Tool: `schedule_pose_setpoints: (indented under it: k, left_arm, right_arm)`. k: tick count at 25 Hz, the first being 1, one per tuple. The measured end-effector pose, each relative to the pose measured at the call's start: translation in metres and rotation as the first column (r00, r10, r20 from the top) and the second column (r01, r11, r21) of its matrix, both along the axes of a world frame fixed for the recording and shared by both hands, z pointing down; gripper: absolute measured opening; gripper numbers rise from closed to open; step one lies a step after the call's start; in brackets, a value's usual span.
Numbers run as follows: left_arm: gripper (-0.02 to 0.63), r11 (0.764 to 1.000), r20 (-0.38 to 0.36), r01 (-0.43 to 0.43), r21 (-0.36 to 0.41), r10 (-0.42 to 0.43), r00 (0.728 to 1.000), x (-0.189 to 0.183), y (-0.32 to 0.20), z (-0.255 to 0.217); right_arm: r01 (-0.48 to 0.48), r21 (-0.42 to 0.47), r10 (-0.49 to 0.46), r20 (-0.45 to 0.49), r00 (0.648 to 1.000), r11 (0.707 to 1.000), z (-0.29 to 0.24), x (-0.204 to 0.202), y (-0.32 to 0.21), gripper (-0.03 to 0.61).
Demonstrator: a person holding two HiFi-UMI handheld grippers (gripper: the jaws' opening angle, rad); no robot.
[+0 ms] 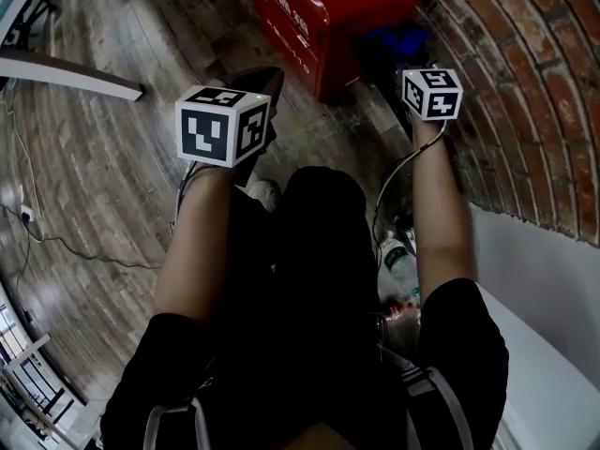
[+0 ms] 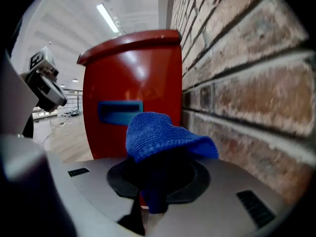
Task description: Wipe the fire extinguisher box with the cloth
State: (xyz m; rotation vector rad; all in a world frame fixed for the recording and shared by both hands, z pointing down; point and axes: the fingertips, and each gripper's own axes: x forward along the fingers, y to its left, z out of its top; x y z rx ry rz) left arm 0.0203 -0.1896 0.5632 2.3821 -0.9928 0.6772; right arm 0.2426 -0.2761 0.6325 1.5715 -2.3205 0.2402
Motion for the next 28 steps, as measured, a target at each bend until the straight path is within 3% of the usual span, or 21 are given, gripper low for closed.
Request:
schedule_pose_setpoints:
  k: [10, 19, 23, 28]
  left_arm:
    - [0.008, 1.000, 0.014, -0.005, -0.004, 0.005, 1.000, -0.010, 0.003, 0.003]
    - [0.008, 1.000, 0.017, 0.019, -0.016, -0.019, 1.000, -0.029, 0.010, -0.003]
    - [0.008, 0.998, -0.022, 0.051, -0.031, -0.051, 0.998, -0.039, 0.022, -0.011]
    - [0.008, 0.998, -0.006, 0.049, -0.036, -0.049, 0.999, -0.044, 0.033, -0.010]
  right_arm:
    - [0.047, -0.245, -0.080, -0.125, 0.989, 0.968, 0.107, -0.003, -0.005, 0.101]
    - [0.056, -0.368, -0.118, -0.149, 0.982, 0.928, 0.163, 0.002, -0.009, 0.101]
    - [0.039, -0.436, -0.121, -0.162, 0.979, 0.899, 0.203, 0.000, -0.005, 0.103]
    - [0.053, -0.494, -0.167, -0.190, 0.967, 0.868, 0.260, -0.007, -0.001, 0.103]
